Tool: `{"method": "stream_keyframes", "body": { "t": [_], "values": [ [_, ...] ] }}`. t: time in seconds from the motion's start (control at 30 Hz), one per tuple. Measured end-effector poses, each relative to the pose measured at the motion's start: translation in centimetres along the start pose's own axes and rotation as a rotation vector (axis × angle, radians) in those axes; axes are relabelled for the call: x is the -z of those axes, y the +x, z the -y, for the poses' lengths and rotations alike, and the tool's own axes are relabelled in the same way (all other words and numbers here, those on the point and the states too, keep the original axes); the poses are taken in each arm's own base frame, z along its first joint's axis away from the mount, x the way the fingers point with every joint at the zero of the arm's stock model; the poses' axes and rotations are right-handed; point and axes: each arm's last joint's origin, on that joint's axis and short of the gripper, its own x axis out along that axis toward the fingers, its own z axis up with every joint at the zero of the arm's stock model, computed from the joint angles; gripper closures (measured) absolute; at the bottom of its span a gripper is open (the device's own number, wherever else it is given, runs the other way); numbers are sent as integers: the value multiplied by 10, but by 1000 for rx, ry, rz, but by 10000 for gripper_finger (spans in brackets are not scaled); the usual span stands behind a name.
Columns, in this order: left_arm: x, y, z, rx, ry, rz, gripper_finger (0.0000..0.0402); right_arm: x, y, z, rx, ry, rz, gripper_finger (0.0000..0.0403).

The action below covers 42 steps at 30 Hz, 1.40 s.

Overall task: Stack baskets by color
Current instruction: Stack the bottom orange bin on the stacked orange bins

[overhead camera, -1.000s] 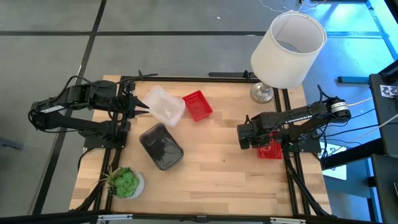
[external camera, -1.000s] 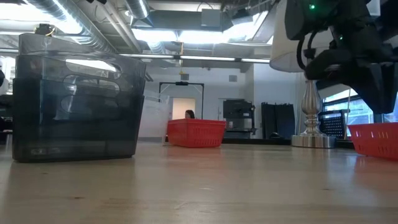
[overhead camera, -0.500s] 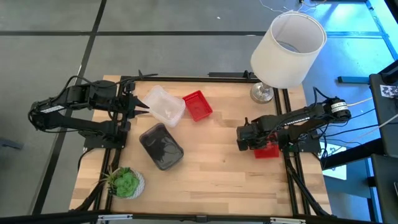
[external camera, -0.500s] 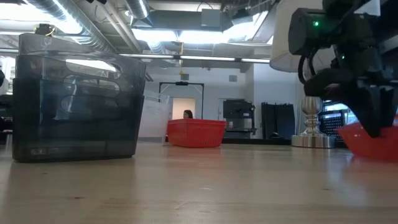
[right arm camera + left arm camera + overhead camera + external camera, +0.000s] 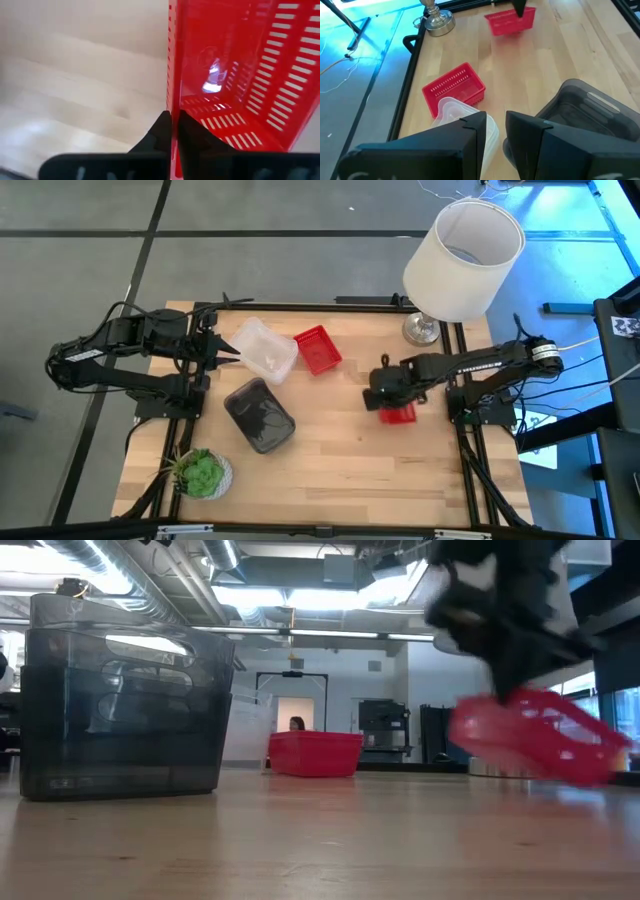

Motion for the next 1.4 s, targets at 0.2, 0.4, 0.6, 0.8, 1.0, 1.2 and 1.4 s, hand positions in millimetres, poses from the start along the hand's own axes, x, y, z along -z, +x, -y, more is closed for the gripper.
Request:
{"method": "stream_keyframes", "body": {
  "t": [0.2, 0.4, 0.6, 0.8, 1.0, 1.2, 1.4],
  "values": [
    [0, 0, 0, 0, 0, 0, 335, -18, -49, -38, -159, -56, 238, 396],
    [0, 0, 0, 0, 0, 1, 335, -50, -71, -79, -273, -222, 420, 396],
    [0, 0, 0, -2, 0, 0, 335, -98, -67, -114, -288, -367, 536, 397],
    [0, 0, 0, -3, -2, 0, 335, -132, -48, -142, -299, -469, 510, 397],
    [0, 0, -1, -23, -52, -5, 335, -142, -20, -145, -220, -474, 379, 399],
    [0, 0, -1, -25, -51, -6, 335, -138, -18, -136, -141, -468, 308, 399],
    [0, 0, -1, -25, -51, -6, 335, -133, -16, -125, -33, -466, 233, 399]
  ]
}}
